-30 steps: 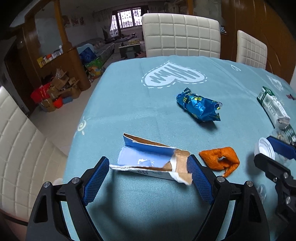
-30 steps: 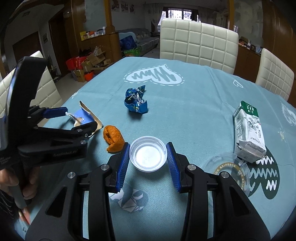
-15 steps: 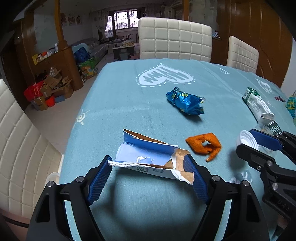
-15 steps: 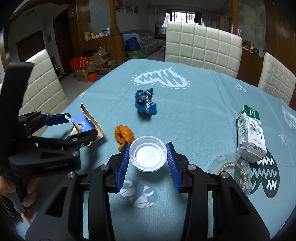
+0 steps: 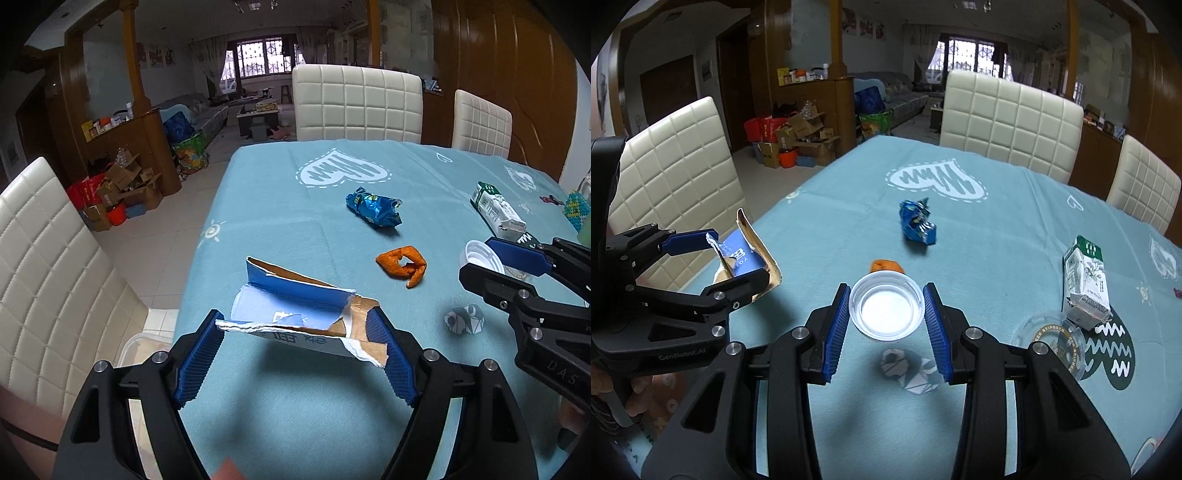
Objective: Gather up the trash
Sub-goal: 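Grasp the torn blue-white carton with the left tool and lift it, then carry the carton and bottle cap over the bin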
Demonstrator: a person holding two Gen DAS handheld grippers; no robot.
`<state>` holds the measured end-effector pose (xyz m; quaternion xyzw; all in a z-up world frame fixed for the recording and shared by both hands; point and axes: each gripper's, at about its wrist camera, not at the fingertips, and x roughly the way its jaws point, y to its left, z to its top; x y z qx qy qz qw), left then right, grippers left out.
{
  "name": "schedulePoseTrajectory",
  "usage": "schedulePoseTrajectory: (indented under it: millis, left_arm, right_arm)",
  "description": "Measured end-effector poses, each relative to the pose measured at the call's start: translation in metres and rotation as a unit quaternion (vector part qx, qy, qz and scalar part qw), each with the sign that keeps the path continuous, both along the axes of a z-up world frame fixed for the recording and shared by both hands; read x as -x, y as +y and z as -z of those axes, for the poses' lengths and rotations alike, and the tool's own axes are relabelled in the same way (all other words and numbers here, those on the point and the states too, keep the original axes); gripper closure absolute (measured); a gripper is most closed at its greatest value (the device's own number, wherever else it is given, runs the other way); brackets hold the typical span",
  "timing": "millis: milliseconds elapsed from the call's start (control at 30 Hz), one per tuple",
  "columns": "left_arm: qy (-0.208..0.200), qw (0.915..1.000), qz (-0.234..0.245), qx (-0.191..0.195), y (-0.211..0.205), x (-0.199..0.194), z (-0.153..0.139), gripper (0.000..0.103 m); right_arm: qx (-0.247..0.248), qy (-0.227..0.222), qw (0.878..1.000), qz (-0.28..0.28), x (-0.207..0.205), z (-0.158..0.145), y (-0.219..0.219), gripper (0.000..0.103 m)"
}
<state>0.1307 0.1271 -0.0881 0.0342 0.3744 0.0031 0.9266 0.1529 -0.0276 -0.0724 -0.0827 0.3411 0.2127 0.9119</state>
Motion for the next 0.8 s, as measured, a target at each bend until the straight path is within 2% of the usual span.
schedulePoseTrajectory:
  millis: [433, 800]
  left_arm:
    - [-0.031, 0.9992, -0.023, -0.007, 0.030, 0.048, -0.017, 0.026]
    - [-0.054, 0.9957, -0.072, -0.022, 0.076, 0.083, -0.020, 0.026]
  right_arm:
    - [0.013, -0.031, 0.999, -0.029, 0.036, -0.021, 0.032, 0.060]
    - [0.034, -0.040, 0.996, -0.068, 0.050, -0.024, 0.078, 0.060]
